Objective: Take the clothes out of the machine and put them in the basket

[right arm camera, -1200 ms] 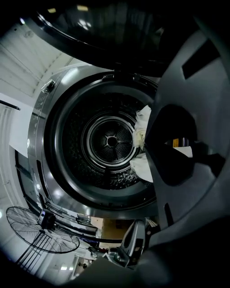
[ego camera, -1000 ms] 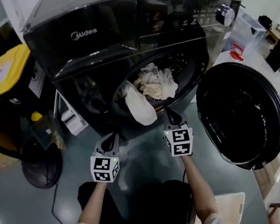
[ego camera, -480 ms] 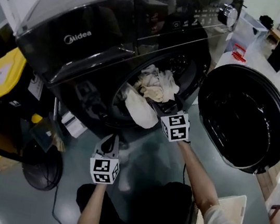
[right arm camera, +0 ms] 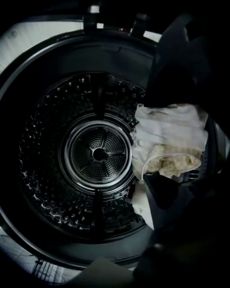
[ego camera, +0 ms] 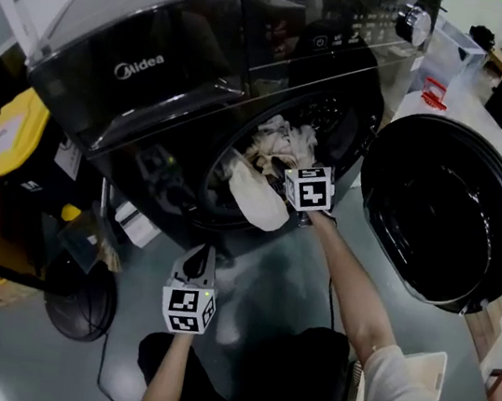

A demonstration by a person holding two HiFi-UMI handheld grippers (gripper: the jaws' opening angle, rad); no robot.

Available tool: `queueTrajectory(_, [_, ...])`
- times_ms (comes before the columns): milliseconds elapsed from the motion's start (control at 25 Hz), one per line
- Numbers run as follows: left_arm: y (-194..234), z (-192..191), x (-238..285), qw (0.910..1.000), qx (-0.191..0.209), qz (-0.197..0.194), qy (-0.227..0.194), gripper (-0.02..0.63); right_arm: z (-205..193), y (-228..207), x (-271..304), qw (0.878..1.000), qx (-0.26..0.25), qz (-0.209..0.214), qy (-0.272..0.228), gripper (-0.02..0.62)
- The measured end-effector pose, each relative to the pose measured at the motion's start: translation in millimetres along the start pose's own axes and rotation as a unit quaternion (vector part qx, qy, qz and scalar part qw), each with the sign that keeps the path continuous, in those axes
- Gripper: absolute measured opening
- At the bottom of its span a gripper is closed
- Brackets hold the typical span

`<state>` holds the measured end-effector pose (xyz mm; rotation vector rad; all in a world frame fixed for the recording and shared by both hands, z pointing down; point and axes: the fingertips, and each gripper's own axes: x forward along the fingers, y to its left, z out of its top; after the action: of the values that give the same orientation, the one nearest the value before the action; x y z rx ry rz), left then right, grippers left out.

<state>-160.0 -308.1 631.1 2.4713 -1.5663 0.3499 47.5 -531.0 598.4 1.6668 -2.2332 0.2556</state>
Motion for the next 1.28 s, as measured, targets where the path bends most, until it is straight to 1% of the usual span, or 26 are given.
queueTrajectory(200, [3.4, -0.8, -5.9, 1.0, 0.004, 0.003, 0.002, 0.018, -27.2, 1.8, 24.0, 0.999, 0.024, -0.004, 0.048, 0.457])
queueTrajectory(280, [6.4, -1.0, -7.8, 1.0, 0.005, 0.007, 0.005, 0.018, -41.8, 2.8, 31.3, 0.998, 0.014, -0.006, 0.067, 0.456])
queueTrajectory(360, [7.3, -0.3, -9.0, 0.9999, 0.006, 0.008, 0.004, 0.018, -46.5, 0.8, 32.0, 0.997, -0.002, -0.017, 0.074, 0.453])
queueTrajectory(400, [7.2, 1.1, -9.0, 1.0, 0.005, 0.008, 0.001, 0.018, -46.4, -0.1, 31.5, 0.997, -0.005, -0.021, 0.076, 0.412])
queueTrajectory(480, [7.5, 2.1, -9.1, 1.0, 0.004, 0.008, 0.0, 0.018, -46.2, -0.8, 30.0, 0.996, -0.012, -0.028, 0.082, 0.272])
queueTrajectory(520, [7.4, 1.8, -9.1, 1.0, 0.004, 0.009, 0.0, 0.018, -46.1, -1.0, 29.2, 0.996, -0.018, -0.029, 0.083, 0.227])
queueTrajectory(560, [7.2, 1.3, -8.9, 1.0, 0.003, 0.009, 0.001, 0.018, -46.4, -0.5, 28.6, 0.996, -0.023, -0.026, 0.084, 0.19])
queueTrajectory(600, [7.4, 0.5, -8.6, 0.9999, 0.004, 0.01, 0.003, 0.018, -46.6, 0.2, 28.3, 0.996, -0.026, -0.021, 0.084, 0.167])
queueTrajectory(680, [7.2, -0.2, -7.8, 0.9999, 0.006, 0.009, 0.005, 0.018, -47.3, 0.7, 26.7, 0.996, -0.023, -0.01, 0.085, 0.134])
queueTrajectory(880, [-2.0, 4.6, -4.4, 1.0, 0.006, -0.005, -0.003, 0.018, -36.8, 0.5, 10.1, 0.999, -0.006, 0.005, 0.054, 0.109])
queueTrajectory(1120, [-14.1, 14.5, 0.3, 0.9997, 0.008, -0.019, -0.01, 0.018, -12.4, -11.6, -23.6, 1.0, 0.009, 0.003, 0.004, 0.106])
queueTrajectory(1280, [-25.3, 23.5, 3.5, 0.9992, 0.012, -0.034, -0.017, 0.018, 11.1, -18.1, -55.5, 0.999, 0.014, -0.001, -0.035, 0.104])
